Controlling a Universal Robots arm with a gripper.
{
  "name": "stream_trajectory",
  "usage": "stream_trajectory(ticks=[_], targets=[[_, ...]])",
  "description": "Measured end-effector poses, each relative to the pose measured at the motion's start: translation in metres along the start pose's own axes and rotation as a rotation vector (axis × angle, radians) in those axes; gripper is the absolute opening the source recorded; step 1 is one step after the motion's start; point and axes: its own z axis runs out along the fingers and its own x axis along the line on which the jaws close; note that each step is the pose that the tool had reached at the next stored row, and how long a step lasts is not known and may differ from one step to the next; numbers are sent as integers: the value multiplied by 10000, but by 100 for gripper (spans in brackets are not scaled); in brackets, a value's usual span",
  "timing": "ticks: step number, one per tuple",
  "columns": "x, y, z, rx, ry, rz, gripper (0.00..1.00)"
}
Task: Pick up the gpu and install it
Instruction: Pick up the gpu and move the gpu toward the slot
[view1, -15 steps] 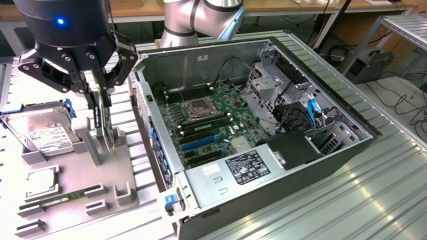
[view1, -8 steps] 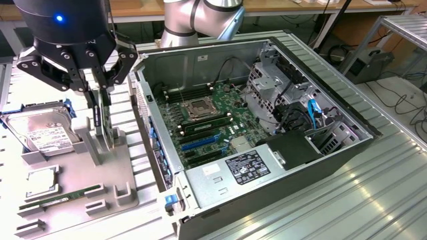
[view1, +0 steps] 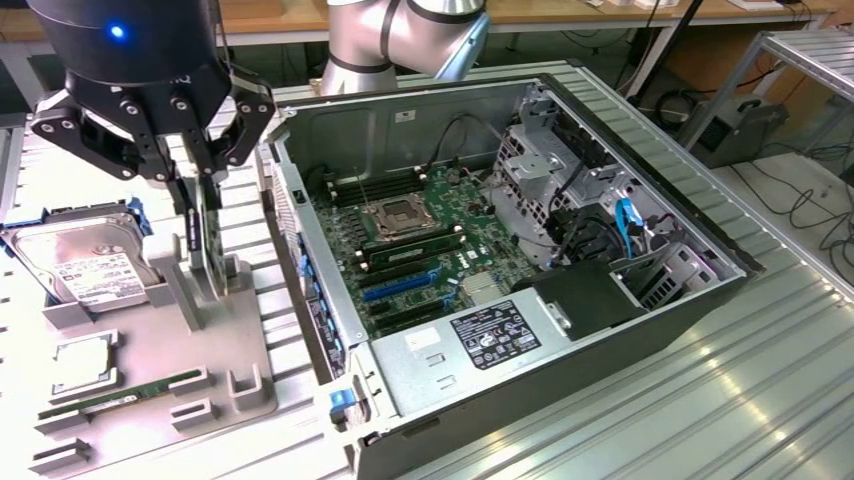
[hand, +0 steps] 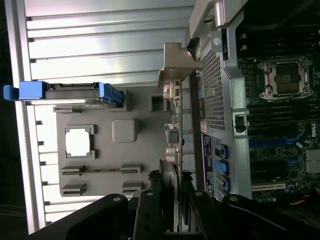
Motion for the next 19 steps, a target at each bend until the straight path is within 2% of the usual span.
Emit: stream_trajectory(ticks=[10,19], targets=[[-1,2,-55,0,0,0,26],[-9,4,-63,-3,2,0,26]])
